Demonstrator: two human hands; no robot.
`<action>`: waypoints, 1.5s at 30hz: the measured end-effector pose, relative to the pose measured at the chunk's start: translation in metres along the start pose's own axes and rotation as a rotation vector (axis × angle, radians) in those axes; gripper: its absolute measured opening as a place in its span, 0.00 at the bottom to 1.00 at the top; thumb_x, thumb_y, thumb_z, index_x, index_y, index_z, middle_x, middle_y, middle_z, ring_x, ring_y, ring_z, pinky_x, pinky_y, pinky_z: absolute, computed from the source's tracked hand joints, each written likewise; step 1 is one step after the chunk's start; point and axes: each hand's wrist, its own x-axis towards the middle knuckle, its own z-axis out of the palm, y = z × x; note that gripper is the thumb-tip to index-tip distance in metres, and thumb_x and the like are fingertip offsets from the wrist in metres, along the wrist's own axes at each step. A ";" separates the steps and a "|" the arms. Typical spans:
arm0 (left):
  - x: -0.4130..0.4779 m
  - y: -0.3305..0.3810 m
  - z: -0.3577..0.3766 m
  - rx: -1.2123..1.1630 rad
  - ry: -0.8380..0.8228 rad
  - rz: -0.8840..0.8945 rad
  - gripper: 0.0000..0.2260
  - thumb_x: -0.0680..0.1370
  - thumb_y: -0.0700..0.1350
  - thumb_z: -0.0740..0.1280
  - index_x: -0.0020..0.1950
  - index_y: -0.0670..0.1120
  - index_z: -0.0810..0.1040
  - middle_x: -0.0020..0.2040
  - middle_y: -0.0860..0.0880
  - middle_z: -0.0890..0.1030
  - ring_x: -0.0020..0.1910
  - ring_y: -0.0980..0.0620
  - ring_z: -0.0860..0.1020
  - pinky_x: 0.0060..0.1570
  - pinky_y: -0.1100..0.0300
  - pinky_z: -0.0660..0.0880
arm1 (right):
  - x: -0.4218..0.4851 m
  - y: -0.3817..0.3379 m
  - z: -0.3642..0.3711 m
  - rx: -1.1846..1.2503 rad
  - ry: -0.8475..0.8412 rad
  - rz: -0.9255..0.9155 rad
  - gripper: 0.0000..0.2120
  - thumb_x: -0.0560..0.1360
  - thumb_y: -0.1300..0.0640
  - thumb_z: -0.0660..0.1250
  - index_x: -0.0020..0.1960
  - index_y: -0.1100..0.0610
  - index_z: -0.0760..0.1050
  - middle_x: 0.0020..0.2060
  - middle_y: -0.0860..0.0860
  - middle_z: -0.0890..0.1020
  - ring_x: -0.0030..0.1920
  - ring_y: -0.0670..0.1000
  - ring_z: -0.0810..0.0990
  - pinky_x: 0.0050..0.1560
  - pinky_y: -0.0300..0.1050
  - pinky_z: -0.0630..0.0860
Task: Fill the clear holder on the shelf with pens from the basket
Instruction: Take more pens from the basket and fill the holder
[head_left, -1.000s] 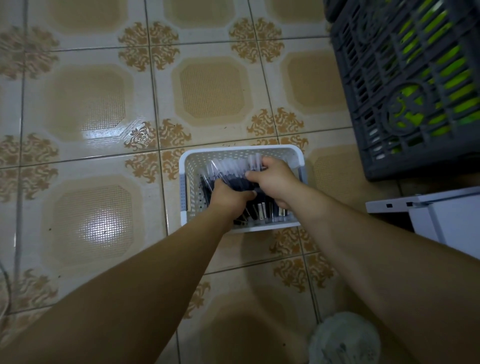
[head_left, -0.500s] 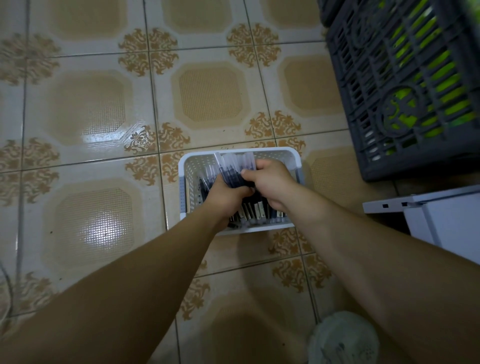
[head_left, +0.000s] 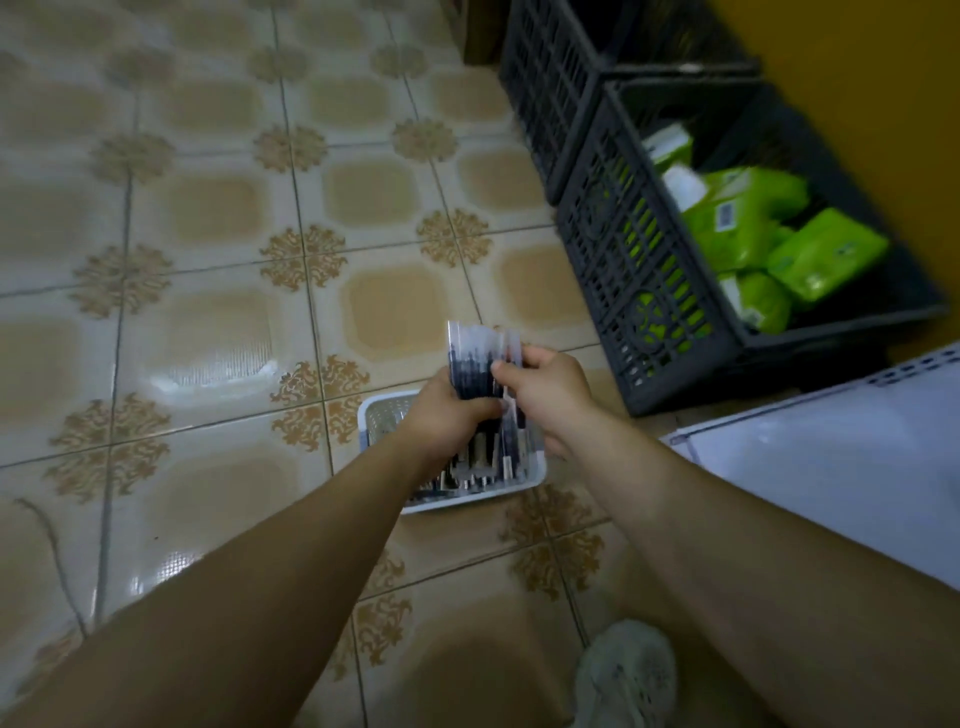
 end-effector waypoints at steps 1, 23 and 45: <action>-0.013 0.018 0.006 0.020 -0.018 0.027 0.16 0.74 0.29 0.67 0.56 0.46 0.77 0.49 0.42 0.82 0.49 0.44 0.81 0.49 0.52 0.80 | -0.016 -0.014 -0.011 -0.004 0.017 -0.023 0.07 0.77 0.61 0.66 0.52 0.54 0.80 0.47 0.51 0.83 0.51 0.53 0.82 0.56 0.50 0.78; -0.349 0.310 0.216 0.422 -0.316 0.813 0.13 0.69 0.36 0.69 0.52 0.43 0.74 0.43 0.38 0.78 0.42 0.44 0.78 0.45 0.44 0.75 | -0.455 -0.198 -0.268 -0.224 0.617 -0.630 0.08 0.79 0.57 0.64 0.48 0.60 0.79 0.40 0.62 0.80 0.40 0.58 0.74 0.40 0.50 0.69; -0.380 0.319 0.407 0.570 -0.664 1.027 0.19 0.71 0.34 0.68 0.60 0.45 0.74 0.50 0.50 0.80 0.50 0.49 0.78 0.48 0.59 0.71 | -0.566 -0.133 -0.435 -0.119 1.185 -0.482 0.07 0.78 0.59 0.64 0.56 0.55 0.72 0.37 0.46 0.73 0.35 0.48 0.71 0.38 0.41 0.68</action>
